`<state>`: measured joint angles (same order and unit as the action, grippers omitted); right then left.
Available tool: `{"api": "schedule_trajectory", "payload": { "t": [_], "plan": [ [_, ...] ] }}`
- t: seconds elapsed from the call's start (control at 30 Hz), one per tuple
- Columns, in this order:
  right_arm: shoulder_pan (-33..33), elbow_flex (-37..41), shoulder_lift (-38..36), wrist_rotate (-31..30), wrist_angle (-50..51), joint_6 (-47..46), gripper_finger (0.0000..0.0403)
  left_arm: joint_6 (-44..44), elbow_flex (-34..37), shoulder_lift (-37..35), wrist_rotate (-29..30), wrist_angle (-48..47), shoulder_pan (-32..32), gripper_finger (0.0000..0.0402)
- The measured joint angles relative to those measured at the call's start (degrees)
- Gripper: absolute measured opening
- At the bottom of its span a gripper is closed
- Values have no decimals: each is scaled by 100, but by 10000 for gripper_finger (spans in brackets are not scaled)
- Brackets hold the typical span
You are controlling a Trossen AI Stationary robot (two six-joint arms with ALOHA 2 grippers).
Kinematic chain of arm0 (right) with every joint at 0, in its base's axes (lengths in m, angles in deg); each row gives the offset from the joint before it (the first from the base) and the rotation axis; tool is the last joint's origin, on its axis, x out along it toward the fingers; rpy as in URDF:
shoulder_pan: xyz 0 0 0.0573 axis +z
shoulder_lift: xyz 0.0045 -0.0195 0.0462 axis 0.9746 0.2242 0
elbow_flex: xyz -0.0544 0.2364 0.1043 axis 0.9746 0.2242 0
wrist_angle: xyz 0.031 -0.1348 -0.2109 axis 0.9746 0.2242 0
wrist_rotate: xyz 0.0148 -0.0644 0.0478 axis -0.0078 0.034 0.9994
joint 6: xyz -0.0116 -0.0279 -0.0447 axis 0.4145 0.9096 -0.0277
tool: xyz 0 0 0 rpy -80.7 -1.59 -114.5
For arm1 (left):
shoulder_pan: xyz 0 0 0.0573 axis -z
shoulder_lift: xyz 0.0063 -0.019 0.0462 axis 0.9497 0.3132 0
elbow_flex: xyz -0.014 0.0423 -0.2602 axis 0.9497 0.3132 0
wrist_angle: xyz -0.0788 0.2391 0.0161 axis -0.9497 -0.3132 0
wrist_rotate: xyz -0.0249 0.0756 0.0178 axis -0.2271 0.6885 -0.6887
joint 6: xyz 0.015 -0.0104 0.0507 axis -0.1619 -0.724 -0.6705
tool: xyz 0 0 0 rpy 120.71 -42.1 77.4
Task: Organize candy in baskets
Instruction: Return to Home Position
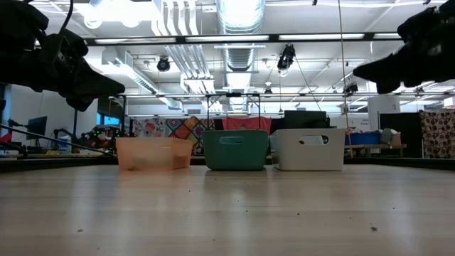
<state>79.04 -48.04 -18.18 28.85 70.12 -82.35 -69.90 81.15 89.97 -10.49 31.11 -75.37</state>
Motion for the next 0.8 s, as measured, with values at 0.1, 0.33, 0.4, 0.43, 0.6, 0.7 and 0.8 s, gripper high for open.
{"api": "schedule_trajectory", "payload": {
  "t": [0.1, 0.33, 0.4, 0.43, 0.6, 0.7, 0.8],
  "plan": [
    [-4, -2, 147, 42, 2, 876, 52, 2, 0, 18, 0, -3, -2, 0],
    [1, 2, 365, 604, 59, 452, 52, 0, 0, 31, 0, 8, -2, 0],
    [1, 2, 408, 599, 59, 221, 52, 1, 0, 47, 0, 4, -2, 0],
    [1, 2, 416, 597, 59, 105, 52, 1, 0, 56, 0, 7, -2, 0],
    [1, 4, 439, 580, 52, -256, 52, 1, 0, 57, 0, 4, -2, 0],
    [1, 7, 444, 578, 49, -255, 52, 2, 0, 57, 0, 4, -2, 0],
    [1, 7, 444, 578, 47, -256, 52, 1, 0, 57, 0, 4, -2, 0]
  ]
}}
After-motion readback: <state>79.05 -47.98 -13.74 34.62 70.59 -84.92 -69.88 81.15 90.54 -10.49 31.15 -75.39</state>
